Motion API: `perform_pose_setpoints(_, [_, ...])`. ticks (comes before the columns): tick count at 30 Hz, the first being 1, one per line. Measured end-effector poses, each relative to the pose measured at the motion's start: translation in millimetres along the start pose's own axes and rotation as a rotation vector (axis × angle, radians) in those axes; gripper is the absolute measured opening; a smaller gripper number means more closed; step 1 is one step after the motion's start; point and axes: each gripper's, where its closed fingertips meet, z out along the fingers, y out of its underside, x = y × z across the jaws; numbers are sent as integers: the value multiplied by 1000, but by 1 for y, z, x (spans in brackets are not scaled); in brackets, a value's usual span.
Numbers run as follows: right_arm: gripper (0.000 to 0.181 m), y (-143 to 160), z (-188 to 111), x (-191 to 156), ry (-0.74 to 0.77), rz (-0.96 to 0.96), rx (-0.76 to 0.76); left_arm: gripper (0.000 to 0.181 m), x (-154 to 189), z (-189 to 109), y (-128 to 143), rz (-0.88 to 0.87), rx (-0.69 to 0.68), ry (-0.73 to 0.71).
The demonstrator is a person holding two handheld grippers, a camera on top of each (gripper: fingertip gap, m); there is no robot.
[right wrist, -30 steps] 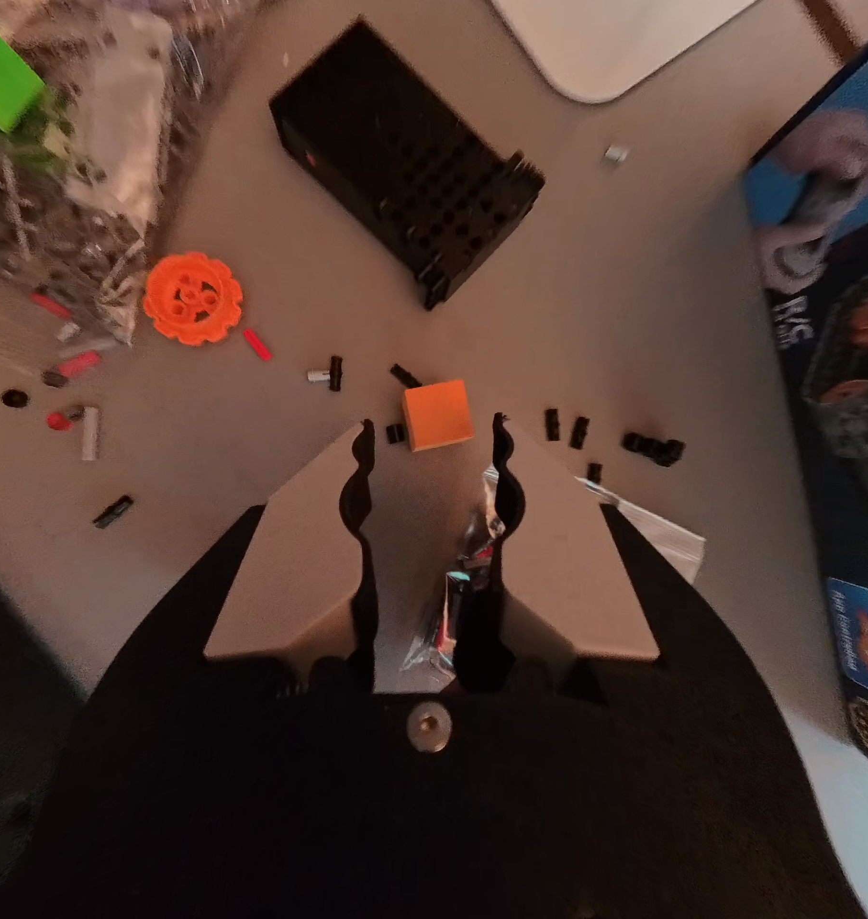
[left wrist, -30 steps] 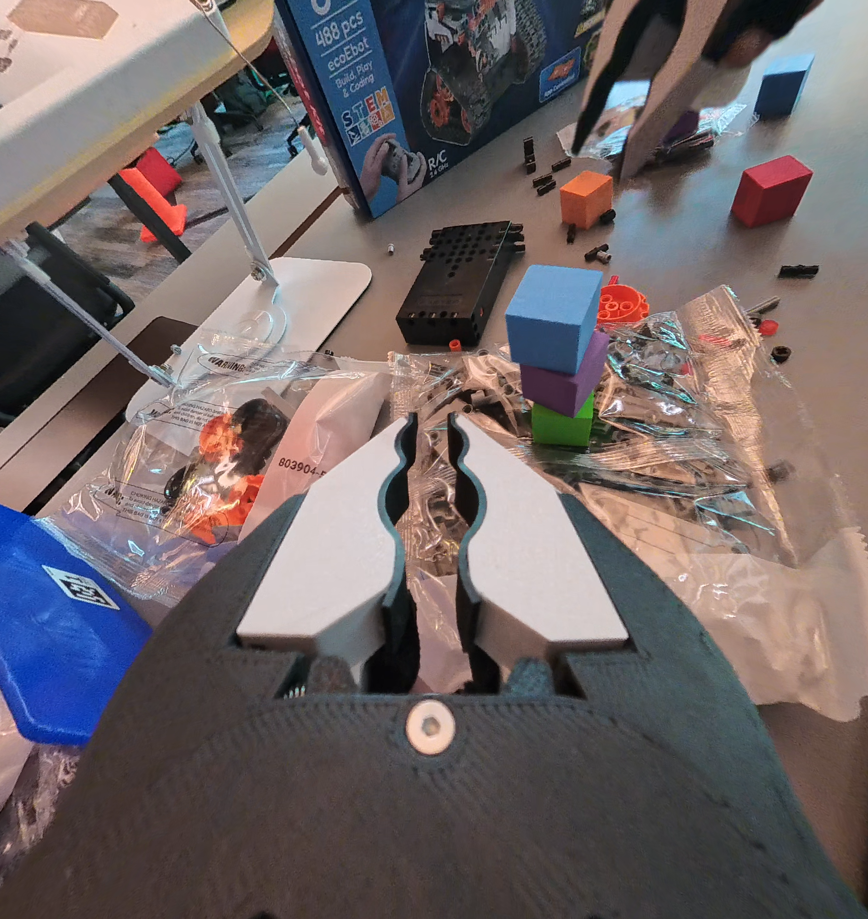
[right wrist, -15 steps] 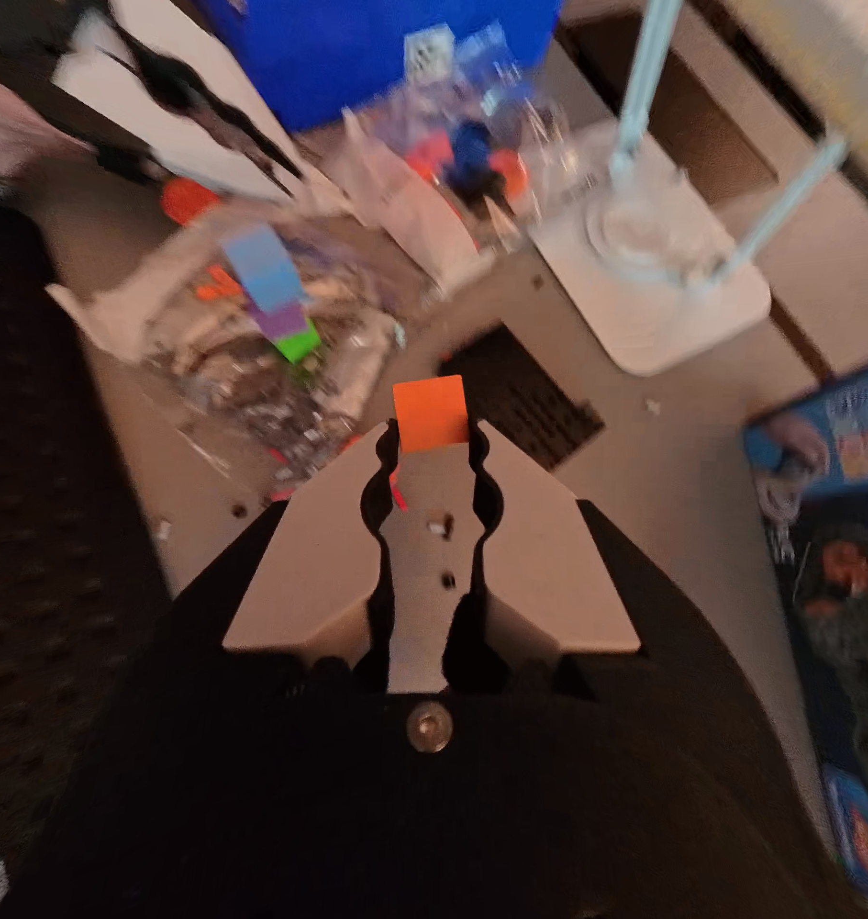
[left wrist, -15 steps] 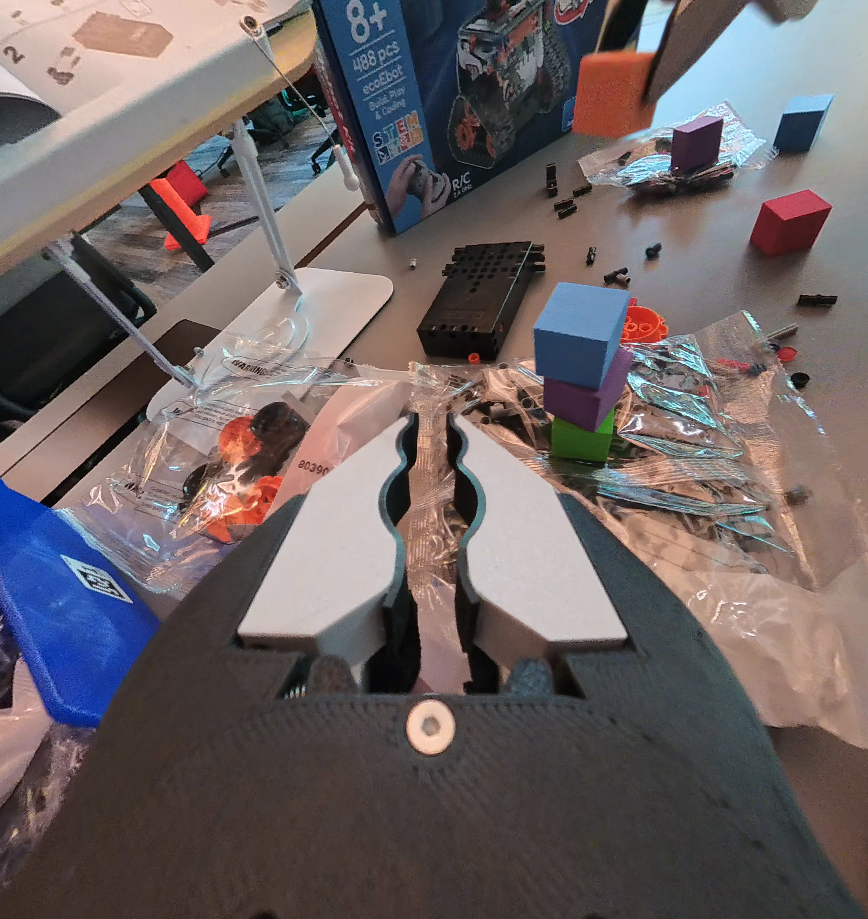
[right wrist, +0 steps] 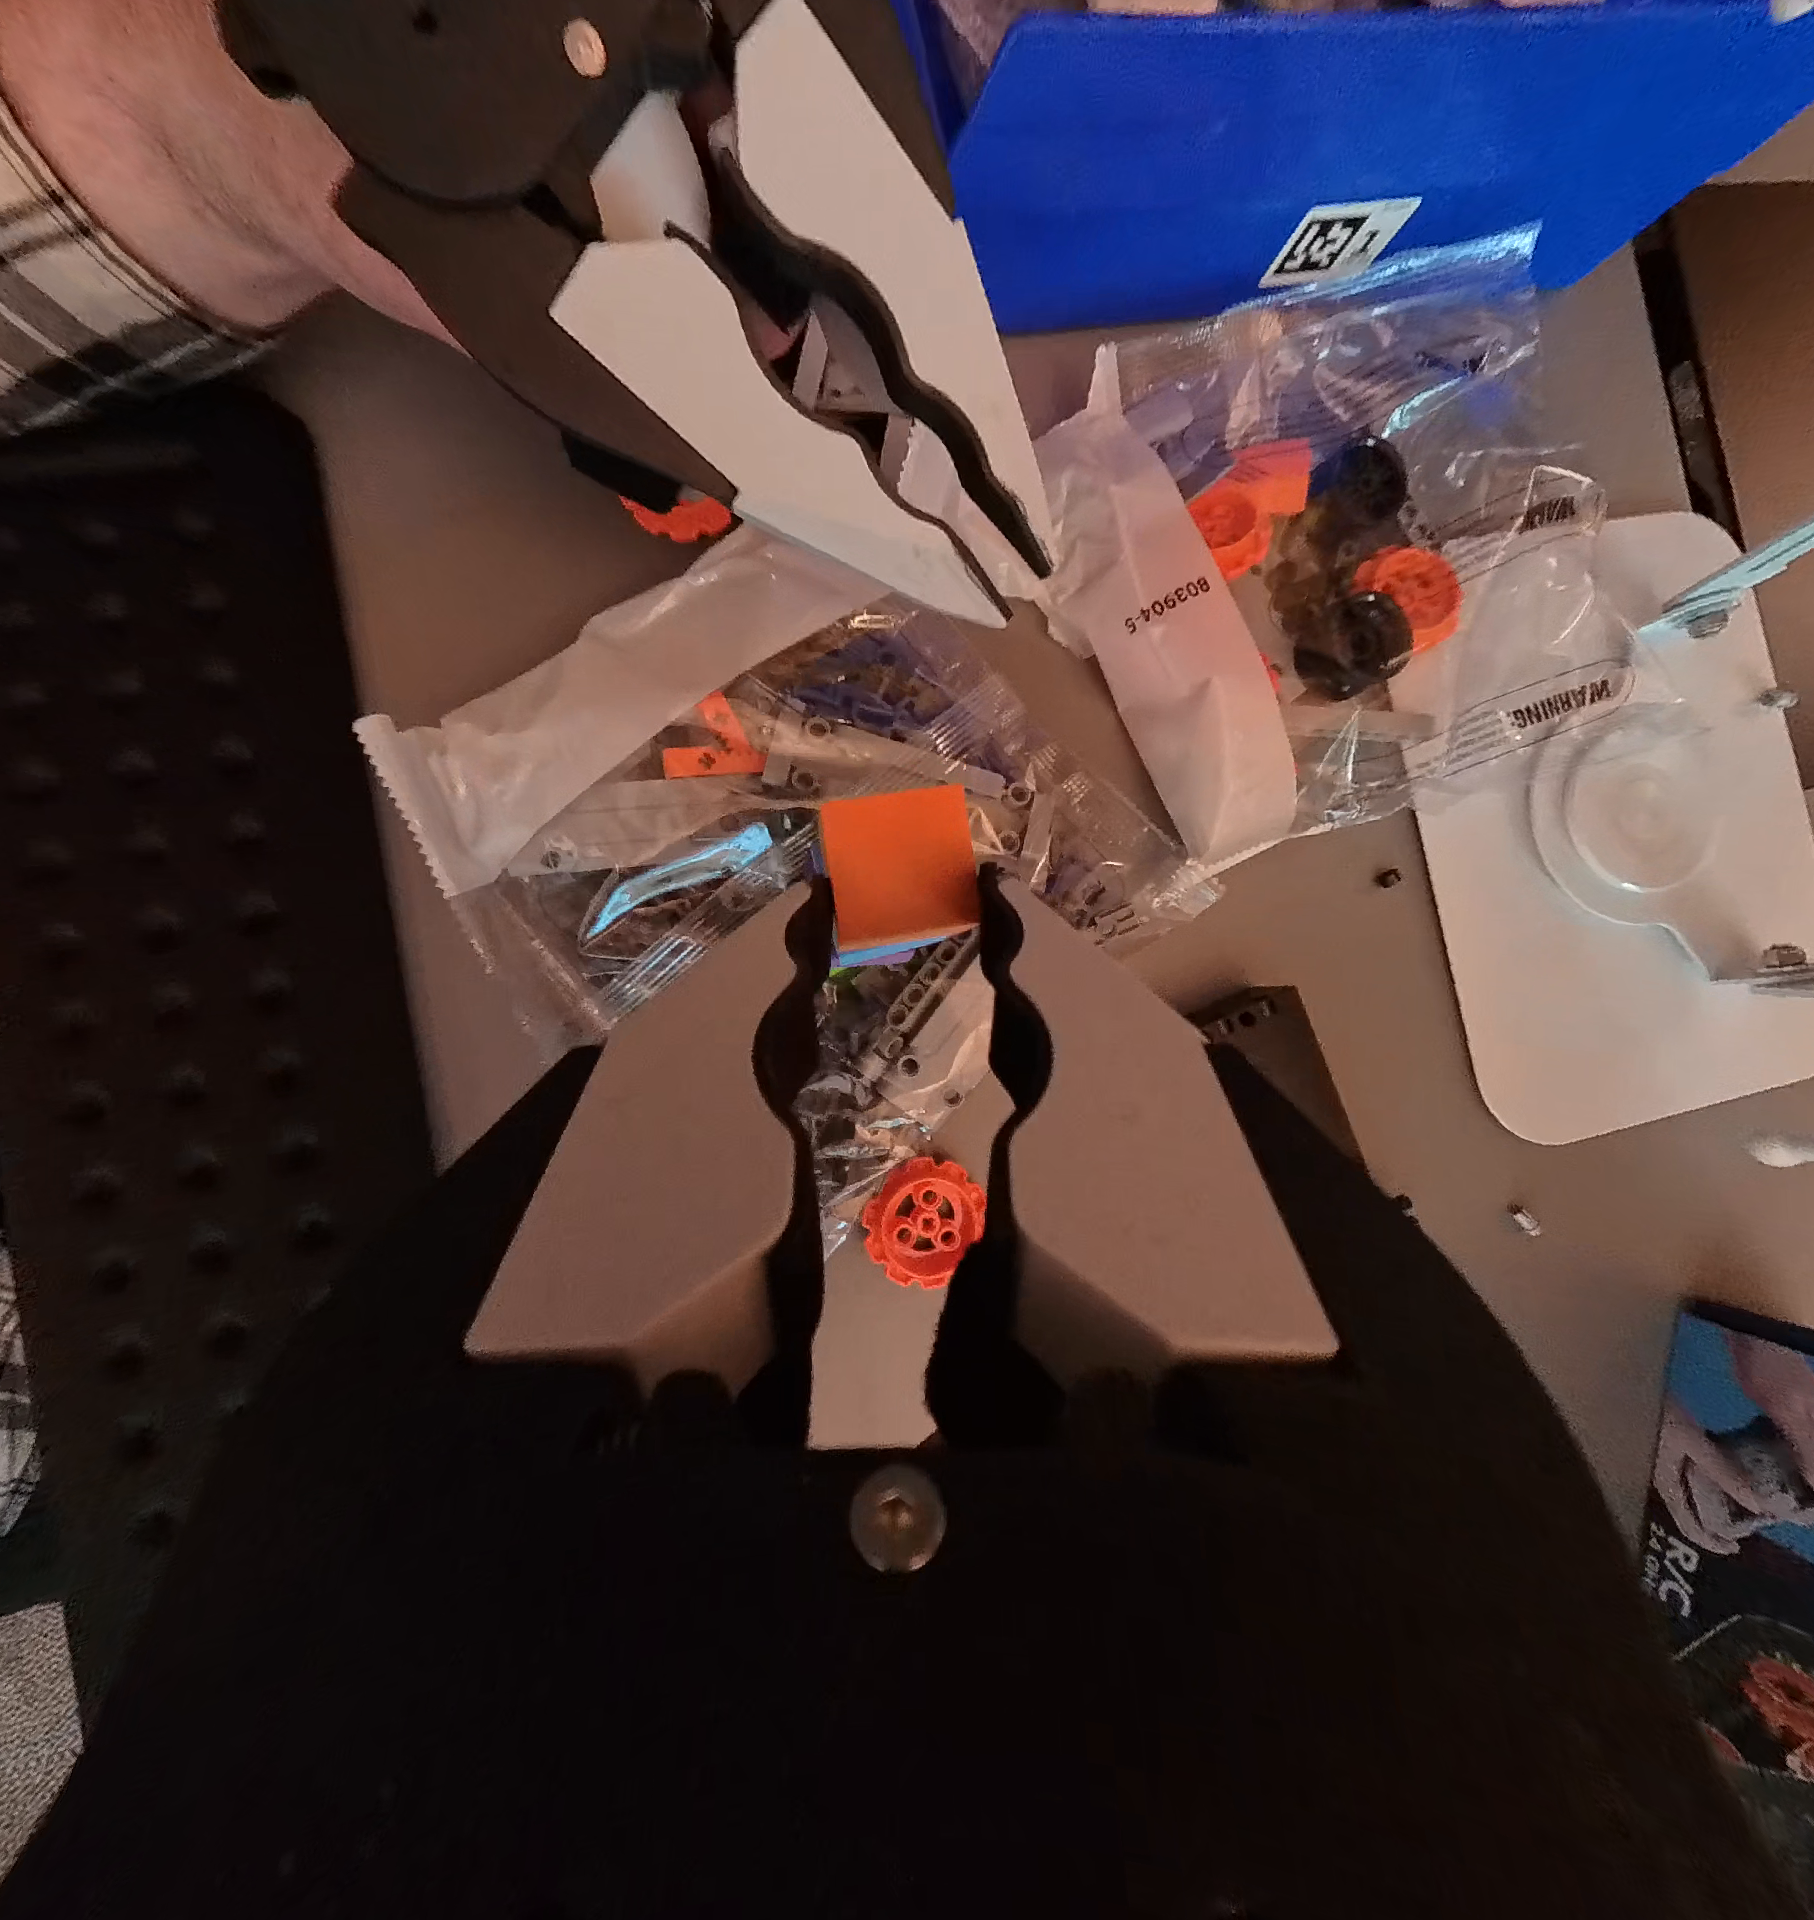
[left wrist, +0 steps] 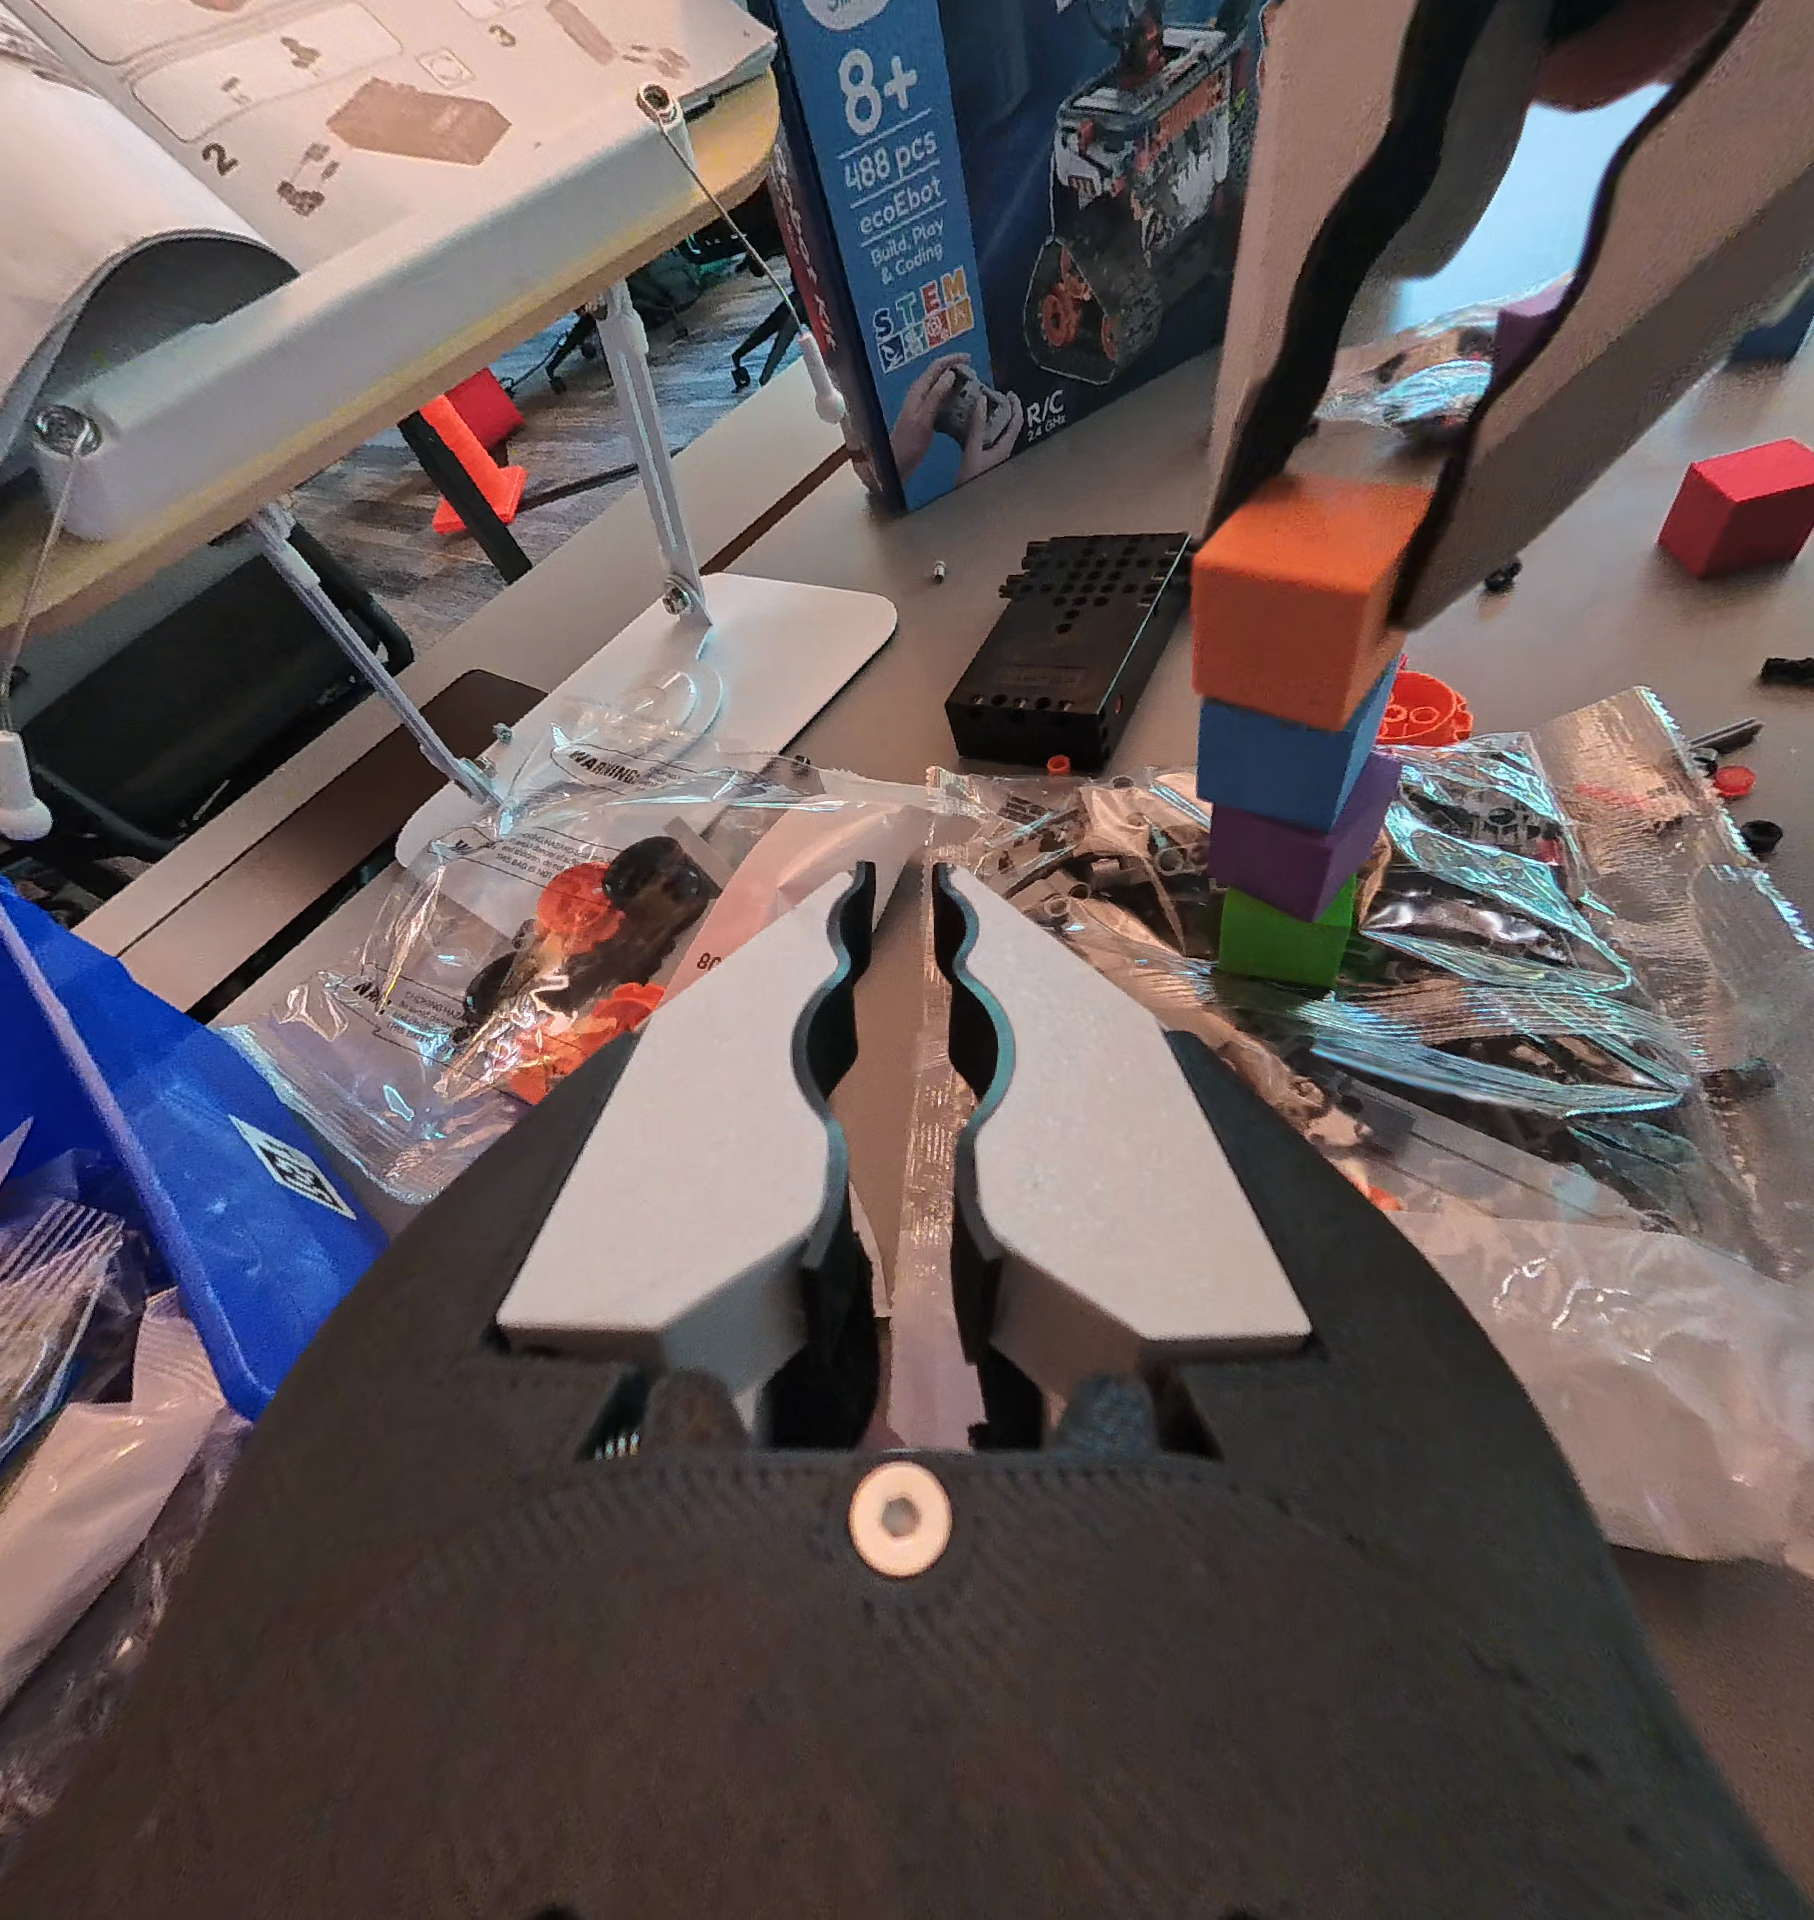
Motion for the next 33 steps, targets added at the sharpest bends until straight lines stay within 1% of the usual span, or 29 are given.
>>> perform_pose_setpoints(5, [29,2,3,1,5,3,-13,10,2,0,0,8,-6,5])
perform_pose_setpoints(9, [41,1,1,2,24,0,-10,10,1,0,0,7,-5,3])
perform_pose_setpoints(11, [43,0,-8,4,50,7,22,10,0,-1,0,5,-5,-1])
perform_pose_setpoints(13, [43,4,-25,4,78,20,61,9,0,-1,0,4,-2,-4])
perform_pose_setpoints(15, [43,22,-43,6,118,51,69,10,0,-1,0,4,-4,-3])
perform_pose_setpoints(16, [43,37,-51,8,145,72,57,10,0,-1,0,7,-8,-2])
perform_pose_setpoints(19, [43,98,-67,6,205,167,-11,10,2,0,1,21,-19,-1])
perform_pose_setpoints(23, [45,170,-68,-12,211,291,-92,10,3,1,2,23,-22,5])
perform_pose_setpoints(25, [45,197,-65,-17,219,333,-129,10,4,2,3,21,-25,6])
perform_pose_setpoints(28, [43,218,-59,-20,227,382,-149,10,1,1,4,21,-23,-3])
perform_pose_setpoints(29, [37,221,-57,-21,225,385,-154,10,1,1,4,23,-21,-7])
perform_pose_setpoints(30, [29,223,-55,-22,219,391,-151,10,0,1,4,29,-20,-11])
perform_pose_setpoints(33, [26,221,-57,-19,227,400,-129,9,1,1,2,41,-14,-11])
